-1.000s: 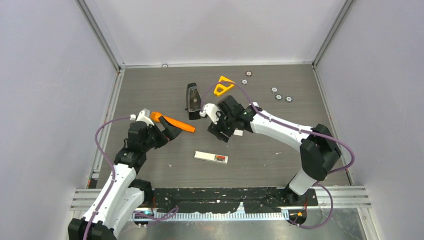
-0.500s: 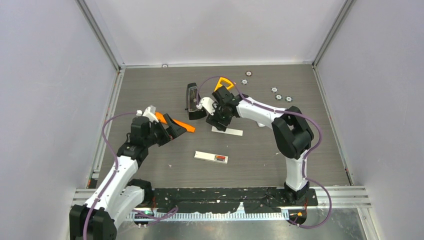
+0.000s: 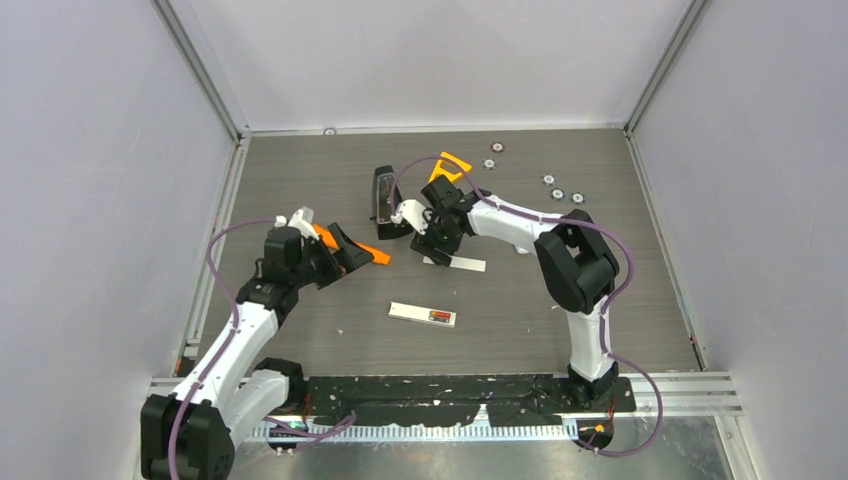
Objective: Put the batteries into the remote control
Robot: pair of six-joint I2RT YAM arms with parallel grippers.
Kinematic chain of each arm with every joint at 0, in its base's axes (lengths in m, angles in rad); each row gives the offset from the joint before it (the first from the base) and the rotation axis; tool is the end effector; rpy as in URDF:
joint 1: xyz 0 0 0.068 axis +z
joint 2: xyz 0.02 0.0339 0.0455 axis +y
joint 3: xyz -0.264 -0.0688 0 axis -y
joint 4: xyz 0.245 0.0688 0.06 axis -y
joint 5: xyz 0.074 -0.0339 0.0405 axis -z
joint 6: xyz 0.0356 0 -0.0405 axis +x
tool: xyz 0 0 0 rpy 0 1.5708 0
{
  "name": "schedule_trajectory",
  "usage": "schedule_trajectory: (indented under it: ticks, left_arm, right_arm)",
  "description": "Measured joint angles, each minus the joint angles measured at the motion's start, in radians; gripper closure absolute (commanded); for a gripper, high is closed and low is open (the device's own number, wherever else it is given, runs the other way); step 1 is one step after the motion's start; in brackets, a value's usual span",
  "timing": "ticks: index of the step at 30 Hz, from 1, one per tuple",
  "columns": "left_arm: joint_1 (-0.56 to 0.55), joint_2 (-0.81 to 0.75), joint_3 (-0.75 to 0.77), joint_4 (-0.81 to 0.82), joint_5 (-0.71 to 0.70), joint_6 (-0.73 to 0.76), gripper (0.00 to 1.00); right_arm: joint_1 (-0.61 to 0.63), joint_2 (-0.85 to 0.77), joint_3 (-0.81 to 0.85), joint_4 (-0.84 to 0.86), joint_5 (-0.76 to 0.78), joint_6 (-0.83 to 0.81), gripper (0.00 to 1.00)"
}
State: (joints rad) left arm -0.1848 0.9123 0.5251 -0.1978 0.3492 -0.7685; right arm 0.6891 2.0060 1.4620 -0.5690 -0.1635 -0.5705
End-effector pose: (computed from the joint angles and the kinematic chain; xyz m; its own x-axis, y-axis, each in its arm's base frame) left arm 0.1920 -0.0483 0.2260 -0.7051 -0.5326 -0.4681 -0.0515 0.6969 -0.7153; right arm 0.3206 0.2717 0.1795 -0.2139 -0.8666 -0.4508 -0.9486 0.2944 -0.1158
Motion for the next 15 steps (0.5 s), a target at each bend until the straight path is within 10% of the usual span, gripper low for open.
schedule_trajectory:
  ticks: [15]
  left_arm:
    - [0.004,0.018,0.016,0.001,0.0,0.014,0.07]
  right_arm:
    - [0.006,0.032,0.0,-0.014,0.014,0.001,0.57]
